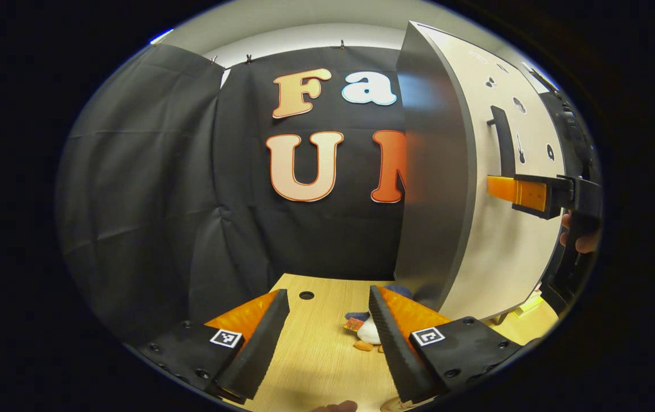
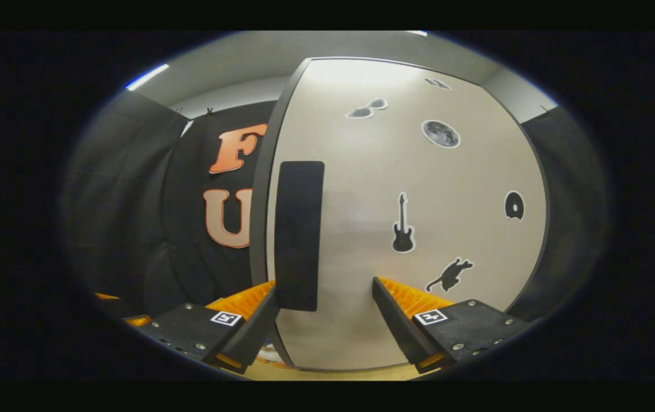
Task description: Open the cabinet door with the right hand, grasp the bottle in the cabinet with the left hand and place it on the coaster, then close the cabinet door with the right hand.
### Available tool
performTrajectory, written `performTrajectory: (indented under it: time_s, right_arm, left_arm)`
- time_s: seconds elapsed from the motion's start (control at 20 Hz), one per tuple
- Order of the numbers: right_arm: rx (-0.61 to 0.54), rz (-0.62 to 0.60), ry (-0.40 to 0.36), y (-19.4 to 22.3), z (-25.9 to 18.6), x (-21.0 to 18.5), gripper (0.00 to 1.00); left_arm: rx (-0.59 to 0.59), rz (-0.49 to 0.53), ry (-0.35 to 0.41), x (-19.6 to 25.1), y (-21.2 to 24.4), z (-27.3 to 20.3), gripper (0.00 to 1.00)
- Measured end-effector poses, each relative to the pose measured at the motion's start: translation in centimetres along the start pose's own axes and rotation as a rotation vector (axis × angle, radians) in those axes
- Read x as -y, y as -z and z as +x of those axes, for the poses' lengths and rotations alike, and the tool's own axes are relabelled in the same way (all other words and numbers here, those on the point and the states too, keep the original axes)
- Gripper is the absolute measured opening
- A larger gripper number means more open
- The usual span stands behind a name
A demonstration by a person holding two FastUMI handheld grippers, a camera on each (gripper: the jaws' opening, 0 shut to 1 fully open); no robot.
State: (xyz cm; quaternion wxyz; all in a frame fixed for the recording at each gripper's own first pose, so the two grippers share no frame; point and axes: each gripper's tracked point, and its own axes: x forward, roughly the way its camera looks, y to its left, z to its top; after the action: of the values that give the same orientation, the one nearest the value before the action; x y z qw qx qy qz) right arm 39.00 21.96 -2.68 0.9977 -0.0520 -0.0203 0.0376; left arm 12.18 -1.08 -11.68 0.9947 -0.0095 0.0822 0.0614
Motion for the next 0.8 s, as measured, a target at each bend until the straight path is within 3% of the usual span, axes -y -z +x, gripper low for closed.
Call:
performTrajectory:
  time_s: [0.25, 0.4, 0.8]
  right_arm:
    - [-0.013, 0.049, -0.054, -0.5, -2.2, -0.2, 0.94]
    - [-0.015, 0.046, -0.073, -0.5, -6.9, 0.4, 0.94]
    - [-0.058, 0.049, 0.036, 0.4, -22.1, 8.2, 0.94]
  left_arm:
    - [0.04, 0.012, 0.016, 1.4, -2.2, -2.6, 0.92]
    - [0.065, 0.02, 0.034, 3.0, -3.7, -5.1, 0.92]
    - [0.11, 0.042, 0.064, 8.0, -6.8, -13.9, 0.91]
